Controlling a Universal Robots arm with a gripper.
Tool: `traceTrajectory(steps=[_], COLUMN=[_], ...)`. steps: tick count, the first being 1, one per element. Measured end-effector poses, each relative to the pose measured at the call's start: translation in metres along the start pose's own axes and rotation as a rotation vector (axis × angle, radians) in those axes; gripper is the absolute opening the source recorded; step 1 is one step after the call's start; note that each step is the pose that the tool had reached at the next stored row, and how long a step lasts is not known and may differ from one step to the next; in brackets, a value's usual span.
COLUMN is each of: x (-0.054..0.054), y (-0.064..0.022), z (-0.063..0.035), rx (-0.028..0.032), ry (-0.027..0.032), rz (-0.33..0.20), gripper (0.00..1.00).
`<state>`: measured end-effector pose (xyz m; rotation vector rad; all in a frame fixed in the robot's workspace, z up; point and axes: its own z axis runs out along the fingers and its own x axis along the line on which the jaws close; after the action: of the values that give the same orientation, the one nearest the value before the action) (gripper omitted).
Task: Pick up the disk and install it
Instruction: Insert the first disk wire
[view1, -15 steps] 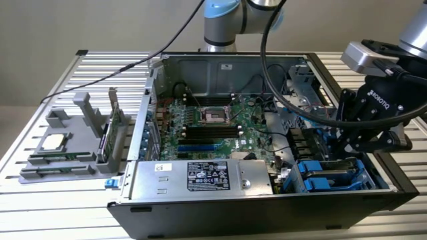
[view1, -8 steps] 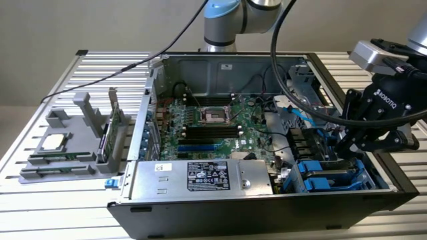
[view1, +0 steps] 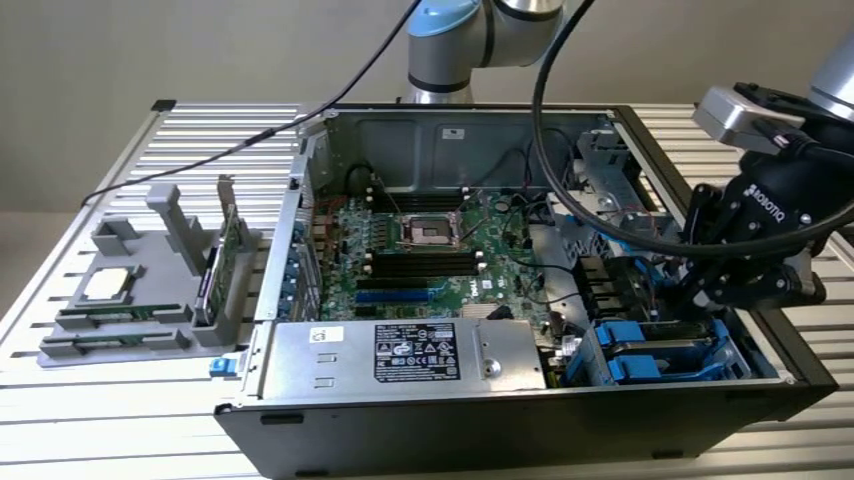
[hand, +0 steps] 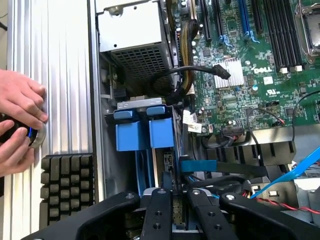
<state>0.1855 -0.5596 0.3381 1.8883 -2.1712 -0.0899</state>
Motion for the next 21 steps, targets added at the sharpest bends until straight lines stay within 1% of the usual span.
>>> traceTrajectory(steps=[2,3,5,7,8,9,11,13,17,19,21], x=[-0.001,-0.001,-0.002,-0.003,-0.005,-0.006,-0.009,-0.011,-0.012,-0.012,-0.013], y=[0.0,0.0001,0.0002,0.0009,0.0014,0.0021,0.0034,0.0044,0.0049,0.0051,0.0051], z=[0.0008,0.001,0.0015,0.0018,0.0019,0.002,0.0021,0.0024,0.0032,0.0033,0.0034], rx=[0.0007,0.0014,0.003,0.005,0.0057,0.0064,0.0068,0.0068,0.0049,0.0041,0.0045], ry=[0.0095,0.0156,0.0295,0.0452,0.0512,0.0559,0.0597,0.0613,0.0615,0.0627,0.0683], rz=[0.006,0.008,0.013,0.017,0.018,0.019,0.021,0.022,0.034,0.041,0.045], gripper=[0.18,0.18,0.18,0.18,0.18,0.18,0.18,0.18,0.18,0.18,0.18])
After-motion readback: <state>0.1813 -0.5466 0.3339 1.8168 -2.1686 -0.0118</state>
